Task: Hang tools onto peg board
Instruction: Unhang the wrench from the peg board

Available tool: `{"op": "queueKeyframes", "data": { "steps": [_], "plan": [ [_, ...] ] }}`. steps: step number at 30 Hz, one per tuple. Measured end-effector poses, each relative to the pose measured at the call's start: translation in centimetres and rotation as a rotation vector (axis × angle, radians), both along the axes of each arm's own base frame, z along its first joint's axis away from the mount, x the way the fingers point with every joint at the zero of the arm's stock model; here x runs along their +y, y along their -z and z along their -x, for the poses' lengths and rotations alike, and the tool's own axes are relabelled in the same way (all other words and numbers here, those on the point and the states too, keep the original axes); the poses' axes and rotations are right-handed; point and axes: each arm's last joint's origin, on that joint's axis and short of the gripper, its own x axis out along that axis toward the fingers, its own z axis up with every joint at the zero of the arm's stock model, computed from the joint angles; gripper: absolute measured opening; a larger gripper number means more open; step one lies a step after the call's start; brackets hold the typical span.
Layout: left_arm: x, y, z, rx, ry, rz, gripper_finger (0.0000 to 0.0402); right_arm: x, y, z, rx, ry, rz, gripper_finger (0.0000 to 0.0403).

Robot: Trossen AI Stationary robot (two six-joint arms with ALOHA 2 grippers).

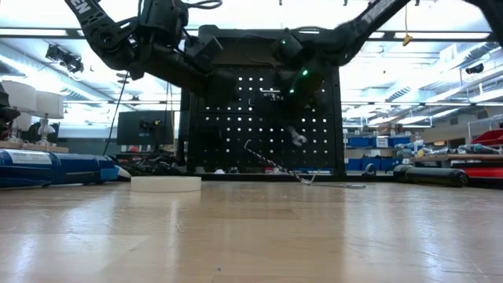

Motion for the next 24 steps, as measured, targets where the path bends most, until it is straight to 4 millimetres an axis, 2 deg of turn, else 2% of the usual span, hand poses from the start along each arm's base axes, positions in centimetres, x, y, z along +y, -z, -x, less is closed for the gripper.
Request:
{"op": "queueKeyframes", "data": {
  "steps": [6,11,15,18,21,24],
  "plan": [
    [-0.2,0.2,-0.1,0.02,0.076,0.013,0.0211,4.2,-0.4,2.1,0.155,-0.043,-0.172,0.0048],
    [-0.2,0.5,-0.1,0.06,0.092,0.007,0.0211,6.9,2.5,4.1,0.2,-0.179,-0.342,0.0048],
    [-0.2,0.9,-0.1,0.108,0.093,0.016,0.0211,8.1,5.5,6.2,0.161,-0.25,-0.507,0.0048],
    [-0.2,1.0,0.0,0.116,0.093,0.018,0.0211,8.7,7.4,7.9,0.133,-0.208,-0.575,0.0052],
    [-0.2,0.9,-0.1,0.108,0.099,0.017,0.0211,8.9,8.5,9.0,0.098,-0.159,-0.599,0.0071],
    [-0.2,0.8,-0.1,0.099,0.107,0.016,0.0211,8.9,8.7,9.1,0.075,-0.159,-0.595,0.0101]
  ]
}}
